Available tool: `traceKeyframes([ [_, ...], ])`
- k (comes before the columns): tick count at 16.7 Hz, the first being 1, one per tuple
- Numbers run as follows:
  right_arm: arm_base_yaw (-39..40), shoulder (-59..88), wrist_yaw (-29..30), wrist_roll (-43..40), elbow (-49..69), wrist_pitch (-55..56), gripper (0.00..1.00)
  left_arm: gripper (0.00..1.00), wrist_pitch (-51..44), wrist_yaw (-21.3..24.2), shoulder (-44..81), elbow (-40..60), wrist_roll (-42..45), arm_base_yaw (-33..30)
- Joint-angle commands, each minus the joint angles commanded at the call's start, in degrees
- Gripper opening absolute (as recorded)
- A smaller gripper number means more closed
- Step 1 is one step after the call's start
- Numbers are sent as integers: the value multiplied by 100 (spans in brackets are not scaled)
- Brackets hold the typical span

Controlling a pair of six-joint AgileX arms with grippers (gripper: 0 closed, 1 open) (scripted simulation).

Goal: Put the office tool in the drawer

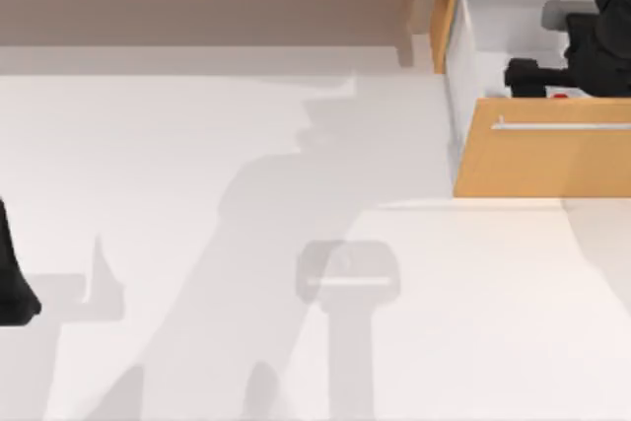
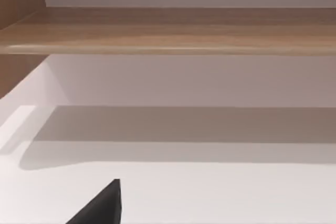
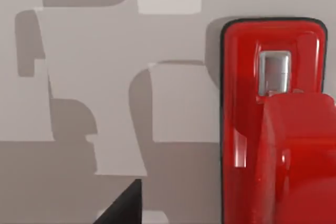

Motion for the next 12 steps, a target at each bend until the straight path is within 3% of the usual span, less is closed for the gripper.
traceKeyframes([
  [8, 16, -35, -3, -13, -9, 46, 100, 100, 0, 0, 0, 0, 0, 0],
  [12, 25, -546, -42, -253, -237, 755, 100, 100, 0, 0, 0, 0, 0, 0],
])
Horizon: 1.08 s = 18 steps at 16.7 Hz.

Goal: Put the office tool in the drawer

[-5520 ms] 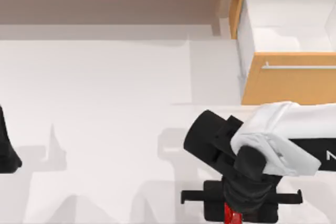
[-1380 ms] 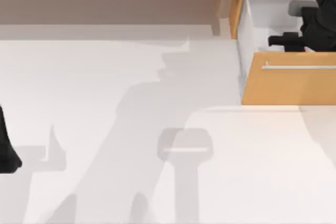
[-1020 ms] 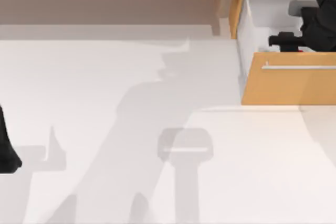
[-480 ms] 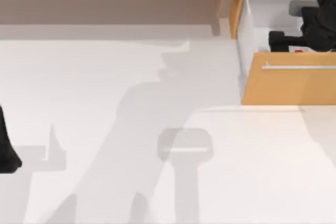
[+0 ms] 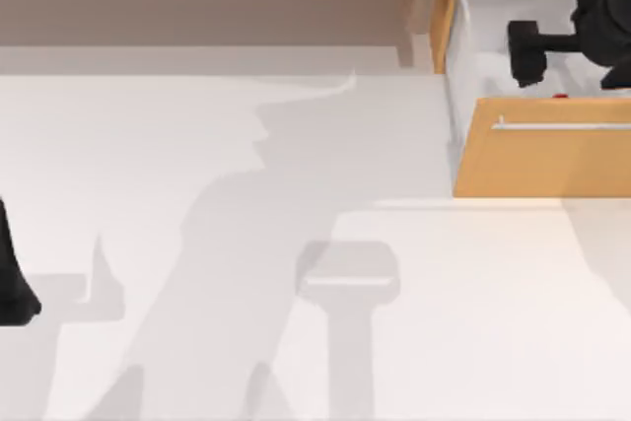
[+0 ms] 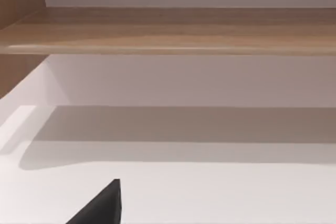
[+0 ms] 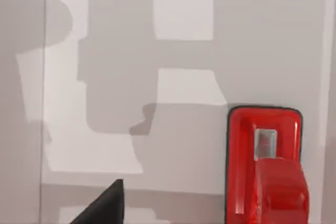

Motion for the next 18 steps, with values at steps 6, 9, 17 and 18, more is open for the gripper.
traceKeyframes([
  [6, 280, -1169, -23, -1073, -1124, 2213, 100, 100, 0, 0, 0, 0, 0, 0],
  [9, 672, -1672, 21, -1959, -2050, 3624, 100, 100, 0, 0, 0, 0, 0, 0],
  [17, 1919, -2264, 510, -5110, -5057, 7880, 100, 100, 0, 0, 0, 0, 0, 0],
  [18, 2035, -2254, 610, -5535, -5428, 8422, 100, 100, 0, 0, 0, 0, 0, 0],
])
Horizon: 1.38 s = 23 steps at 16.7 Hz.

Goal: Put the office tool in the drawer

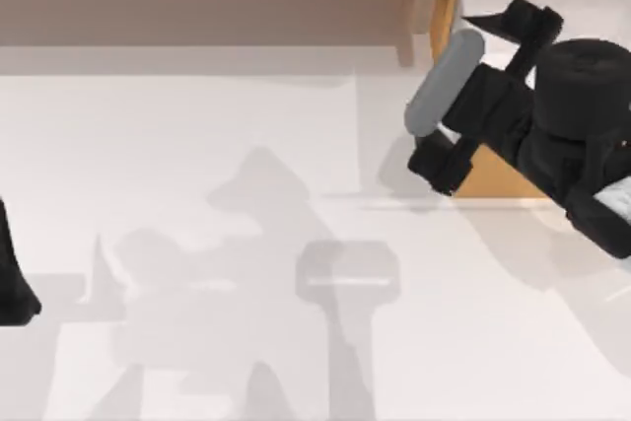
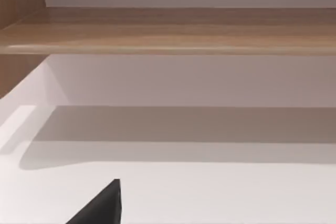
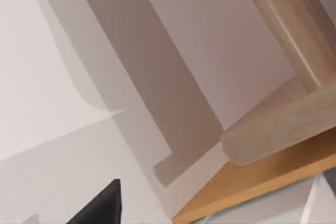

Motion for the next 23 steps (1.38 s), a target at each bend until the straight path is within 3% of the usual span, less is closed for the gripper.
traceKeyframes([
  [6, 181, 353, 717, -2293, -1896, 3073, 100, 100, 0, 0, 0, 0, 0, 0],
  [12, -406, 1036, 1460, -3705, -2937, 5350, 100, 100, 0, 0, 0, 0, 0, 0],
  [16, -751, 1344, 1752, -4080, -3120, 6079, 100, 100, 0, 0, 0, 0, 0, 0],
  [23, -767, 1391, 1761, -4098, -3088, 6098, 100, 100, 0, 0, 0, 0, 0, 0],
])
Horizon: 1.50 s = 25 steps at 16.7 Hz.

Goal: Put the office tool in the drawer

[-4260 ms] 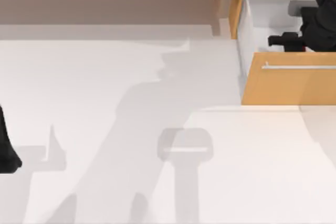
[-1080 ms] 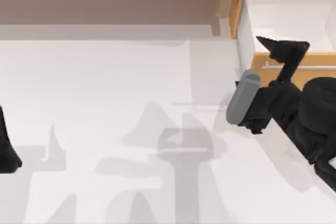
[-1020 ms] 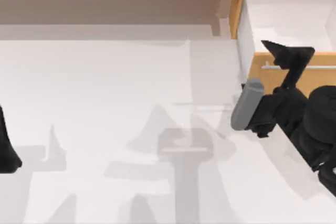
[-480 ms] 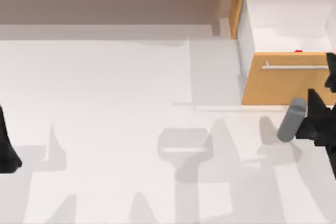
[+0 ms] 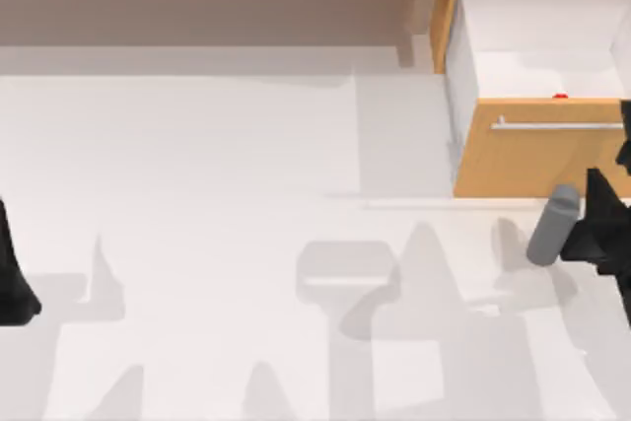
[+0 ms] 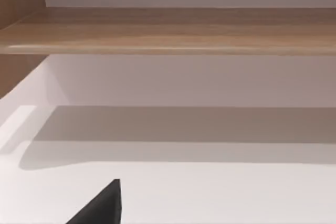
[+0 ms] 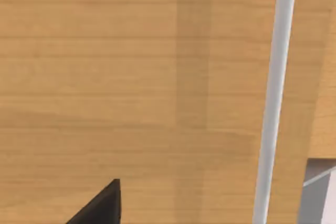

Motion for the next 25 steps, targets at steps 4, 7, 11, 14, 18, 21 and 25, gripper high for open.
traceKeyframes([
  [4, -173, 50, -149, -7, 370, -302, 100, 100, 0, 0, 0, 0, 0, 0],
  [7, -231, 70, -207, -7, 501, -413, 100, 100, 0, 0, 0, 0, 0, 0],
  [11, -231, 70, -207, -7, 501, -413, 85, 100, 0, 0, 0, 0, 0, 0],
  [14, -231, 70, -207, -7, 501, -413, 62, 100, 0, 0, 0, 0, 0, 0],
  [18, -231, 70, -207, -7, 501, -413, 32, 100, 0, 0, 0, 0, 0, 0],
  [21, -231, 70, -207, -7, 501, -413, 10, 100, 0, 0, 0, 0, 0, 0],
  [25, -231, 70, -207, -7, 501, -413, 0, 100, 0, 0, 0, 0, 0, 0],
])
